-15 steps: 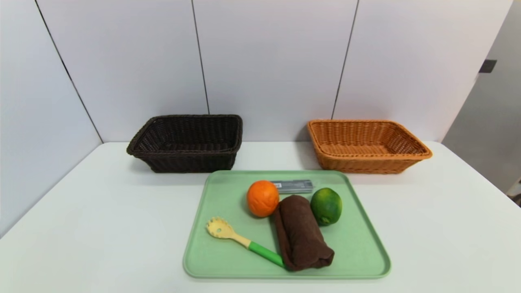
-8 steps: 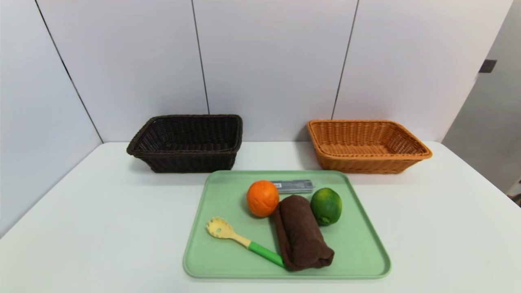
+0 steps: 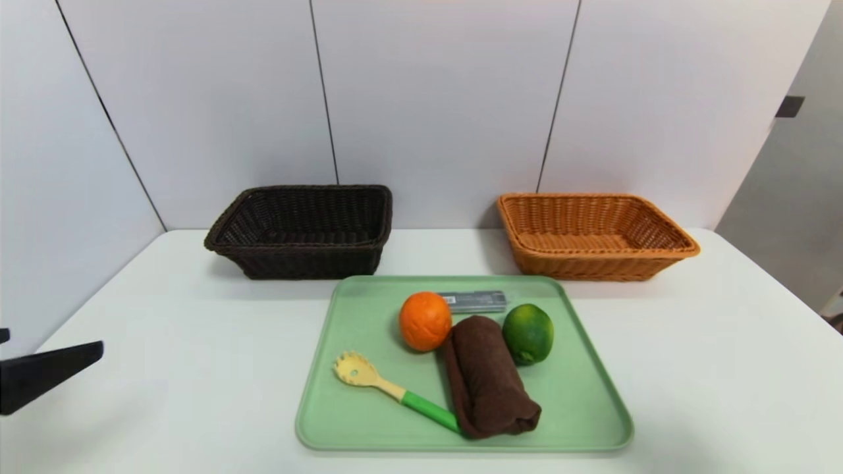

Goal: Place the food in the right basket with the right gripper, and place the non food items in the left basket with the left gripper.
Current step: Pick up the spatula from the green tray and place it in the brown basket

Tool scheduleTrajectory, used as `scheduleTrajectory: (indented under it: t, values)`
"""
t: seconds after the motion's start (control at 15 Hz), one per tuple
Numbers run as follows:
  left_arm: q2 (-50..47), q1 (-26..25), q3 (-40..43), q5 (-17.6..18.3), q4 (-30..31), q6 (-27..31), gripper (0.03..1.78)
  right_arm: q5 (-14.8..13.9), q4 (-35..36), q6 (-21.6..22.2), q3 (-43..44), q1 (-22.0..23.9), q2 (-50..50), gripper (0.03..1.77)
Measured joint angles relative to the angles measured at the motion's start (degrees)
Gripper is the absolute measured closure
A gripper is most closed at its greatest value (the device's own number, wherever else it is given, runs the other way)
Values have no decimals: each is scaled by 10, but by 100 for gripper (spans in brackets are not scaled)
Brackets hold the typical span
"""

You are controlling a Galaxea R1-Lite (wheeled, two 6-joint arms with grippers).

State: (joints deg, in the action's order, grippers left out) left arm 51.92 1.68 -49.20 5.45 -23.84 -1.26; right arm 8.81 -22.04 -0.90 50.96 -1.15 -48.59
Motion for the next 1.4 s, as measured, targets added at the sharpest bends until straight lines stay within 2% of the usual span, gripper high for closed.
scheduleTrajectory:
  t: [0.2,0.33,0.47,0.93,1.4]
  values:
    - [88,70,-54,3,-1,-48,12,33,-5,-4,65,-8,-96,9]
    - [135,126,-85,1,-1,-87,12,37,-4,-9,94,-29,-149,9]
    - [174,167,-108,-6,-1,-94,12,38,-7,-29,104,-51,-184,9]
    - [257,254,-149,-10,-1,-97,12,39,-1,-19,109,-63,-251,9]
    - [324,324,-173,-10,0,-138,12,37,2,-3,137,-114,-297,9]
